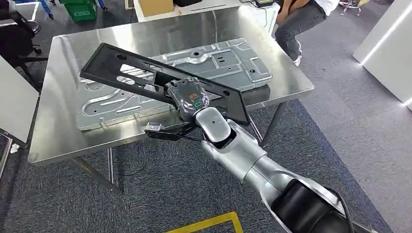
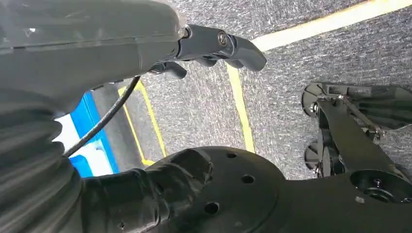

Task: Take the parts from the cabinet and place them on the table.

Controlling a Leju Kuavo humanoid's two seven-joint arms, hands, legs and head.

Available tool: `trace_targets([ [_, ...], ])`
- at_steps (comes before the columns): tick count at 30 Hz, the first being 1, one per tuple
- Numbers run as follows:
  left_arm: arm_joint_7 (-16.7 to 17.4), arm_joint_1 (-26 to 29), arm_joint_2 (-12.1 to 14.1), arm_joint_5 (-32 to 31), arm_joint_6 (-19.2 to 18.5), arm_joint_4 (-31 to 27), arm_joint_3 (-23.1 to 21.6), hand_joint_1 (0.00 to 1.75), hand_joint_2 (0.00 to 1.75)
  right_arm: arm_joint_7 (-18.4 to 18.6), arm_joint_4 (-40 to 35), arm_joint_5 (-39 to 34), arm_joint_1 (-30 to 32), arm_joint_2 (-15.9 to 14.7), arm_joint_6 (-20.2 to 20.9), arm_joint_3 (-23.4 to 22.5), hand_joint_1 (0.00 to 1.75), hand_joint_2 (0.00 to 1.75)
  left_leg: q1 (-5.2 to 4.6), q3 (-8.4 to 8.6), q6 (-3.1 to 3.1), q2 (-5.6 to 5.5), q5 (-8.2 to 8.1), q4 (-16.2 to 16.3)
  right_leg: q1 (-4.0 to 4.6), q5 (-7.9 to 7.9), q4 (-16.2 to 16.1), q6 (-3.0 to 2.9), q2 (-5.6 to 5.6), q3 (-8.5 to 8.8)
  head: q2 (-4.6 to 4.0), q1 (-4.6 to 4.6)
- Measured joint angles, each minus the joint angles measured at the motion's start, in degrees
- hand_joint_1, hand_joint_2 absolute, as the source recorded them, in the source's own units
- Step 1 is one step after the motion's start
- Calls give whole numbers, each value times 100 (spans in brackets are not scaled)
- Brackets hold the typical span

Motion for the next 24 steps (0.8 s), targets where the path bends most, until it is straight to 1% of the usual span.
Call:
trace_targets([
  [5, -9, 3, 0, 2, -11, 0, 50, 0, 175, 15, 9, 35, -21, 44, 0, 98, 175, 175, -7, -11, 8, 1, -6, 25, -27, 8, -7, 12, -3, 2, 0, 0],
  [8, -9, 3, 2, 0, -7, 0, 55, 0, 175, 30, 4, 79, -28, 63, 6, 120, 175, 175, -12, -27, 31, 0, -20, 51, -37, 14, -8, 38, -5, 3, 0, 0],
  [9, -9, 4, 2, 0, -7, 0, 55, 0, 175, 33, 4, 87, -42, 72, 9, 146, 175, 175, -16, -36, 44, 0, -24, 65, -42, 18, -9, 56, -8, 3, 0, 0],
  [11, -15, 13, 4, 0, -7, 0, 55, 0, 175, 37, 2, 90, -71, 100, 11, 208, 175, 175, -24, -55, 82, -5, -36, 67, -51, 21, -31, 94, -23, 9, 0, 0],
  [12, -17, 12, 4, 0, -7, 0, 55, 0, 175, 39, 0, 90, -89, 118, 11, 219, 175, 175, -21, -25, 126, -15, -32, 14, -49, 6, -46, 142, -37, 29, 0, -2],
  [13, -17, 18, 2, 2, -4, -2, 57, 0, 175, 48, -13, 90, -94, 129, 15, 221, 175, 175, 37, 43, 176, -26, 8, -53, -61, -31, 30, 166, 62, 2, 0, 4],
  [14, -20, 15, 2, 2, 0, 0, 57, 0, 175, 50, -20, 94, -122, 131, 18, 238, 175, 175, 31, 70, 207, -37, 7, -72, -63, -184, 261, 149, 217, -98, 0, 4],
  [15, -20, 4, 2, 2, 2, -2, 57, 0, 175, 50, -30, 102, -143, 129, 18, 268, 175, 175, 25, 75, 231, -40, 6, -71, -64, -393, 645, 131, 281, -284, 0, 7],
  [16, -26, -2, 4, 2, 2, -2, 57, 0, 175, 55, -28, 107, -145, 122, 20, 290, 175, 175, 20, 85, 253, -51, -9, -69, -53, -605, 1125, 127, 320, -517, 0, 9],
  [17, -26, -3, 4, 2, 4, -2, 59, 0, 175, 61, -28, 107, -135, 103, 28, 306, 175, 175, 6, 99, 269, -75, -24, -67, -51, -767, 1595, 130, 349, -763, 0, 7],
  [18, -26, -2, 4, 9, 4, -2, 59, 0, 175, 63, -26, 109, -126, 85, 35, 334, 175, 175, -7, 118, 269, -118, -45, -59, -52, -794, 1874, 124, 355, -934, 0, 7],
  [19, -28, 2, 4, 9, 4, -2, 61, 0, 175, 74, -26, 109, -123, 79, 39, 356, 175, 175, -12, 146, 254, -148, -69, -49, -52, -678, 1819, 108, 354, -940, 0, 7],
  [20, -26, 13, 2, 9, 4, -2, 63, 0, 175, 79, -28, 111, -127, 76, 39, 374, 175, 175, -13, 180, 239, -173, -106, -35, -51, -438, 1510, 86, 355, -809, 0, 7],
  [21, -26, 21, 2, 9, 4, -2, 63, 0, 175, 81, -28, 111, -140, 76, 37, 387, 175, 175, -13, 223, 221, -201, -146, -14, -49, -155, 1037, 58, 355, -585, 0, 7],
  [22, -28, 20, 2, 9, 4, -2, 63, 0, 175, 81, -28, 111, -155, 76, 39, 400, 175, 175, -14, 271, 197, -220, -203, 11, -43, 135, 472, 17, 364, -320, 0, 7],
  [23, -31, 28, -7, 9, 4, 0, 63, 0, 175, 83, -28, 122, -160, 68, 42, 413, 175, 175, -2, 262, 167, -227, -250, 21, -21, 77, 260, -26, 403, -191, 0, 2],
  [24, -33, 6, -4, 9, 4, -2, 66, 0, 175, 85, -31, 127, -182, 68, 46, 426, 175, 175, -35, 239, 112, -247, -280, 74, 12, 26, 95, -30, 398, -129, 0, 9],
])
